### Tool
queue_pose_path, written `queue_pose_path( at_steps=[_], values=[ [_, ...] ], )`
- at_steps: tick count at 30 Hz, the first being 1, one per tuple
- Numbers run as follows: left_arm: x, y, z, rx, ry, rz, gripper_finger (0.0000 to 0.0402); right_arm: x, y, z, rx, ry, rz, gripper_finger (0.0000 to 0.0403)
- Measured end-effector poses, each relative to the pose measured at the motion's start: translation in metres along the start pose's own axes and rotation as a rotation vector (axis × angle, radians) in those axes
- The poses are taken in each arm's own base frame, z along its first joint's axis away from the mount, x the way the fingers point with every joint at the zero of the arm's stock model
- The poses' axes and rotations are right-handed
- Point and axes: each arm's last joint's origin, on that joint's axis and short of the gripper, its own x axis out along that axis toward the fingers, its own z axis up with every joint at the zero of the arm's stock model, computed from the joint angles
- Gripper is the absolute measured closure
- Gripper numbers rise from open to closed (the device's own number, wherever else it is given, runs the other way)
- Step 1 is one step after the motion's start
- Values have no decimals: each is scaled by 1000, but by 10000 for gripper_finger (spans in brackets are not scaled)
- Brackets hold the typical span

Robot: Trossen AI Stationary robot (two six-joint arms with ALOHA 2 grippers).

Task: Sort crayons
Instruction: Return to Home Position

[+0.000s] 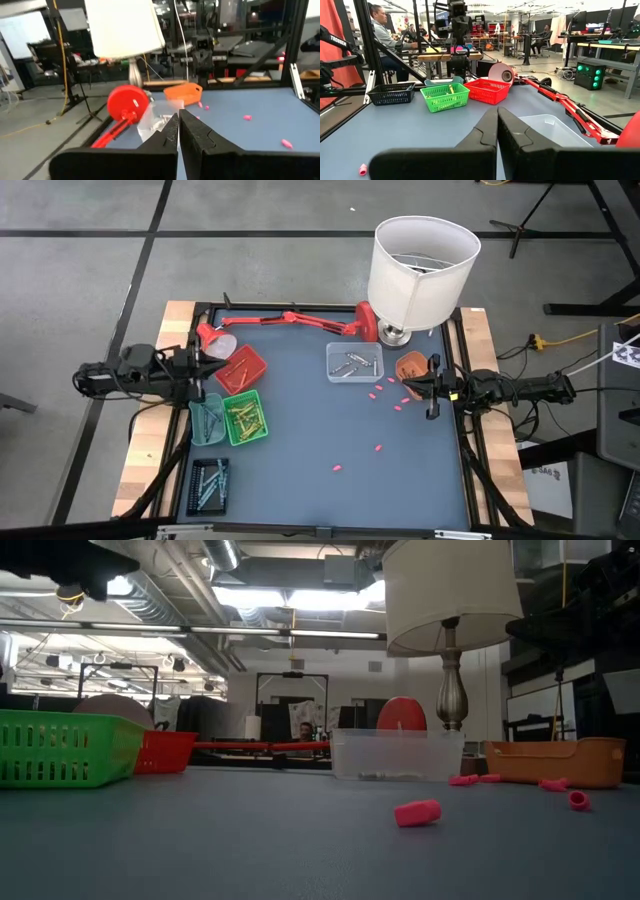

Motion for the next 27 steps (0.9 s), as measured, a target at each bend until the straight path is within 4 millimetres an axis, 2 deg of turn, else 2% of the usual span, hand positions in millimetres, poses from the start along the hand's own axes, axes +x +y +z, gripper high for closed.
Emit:
queue_pose_path(
  at_steps=[5,11,17,27],
  values=[
    [10,-4,-12,-2,-20,-1,401,0,0,0,0,0,0,398],
    [21,-10,-34,-8,4,-4,401,0,0,0,0,0,0,398],
    [33,-16,-56,-16,-43,-1,402,0,0,0,0,0,0,398],
    [41,-21,-84,8,-2,-5,402,0,0,0,0,0,0,398]
  ],
)
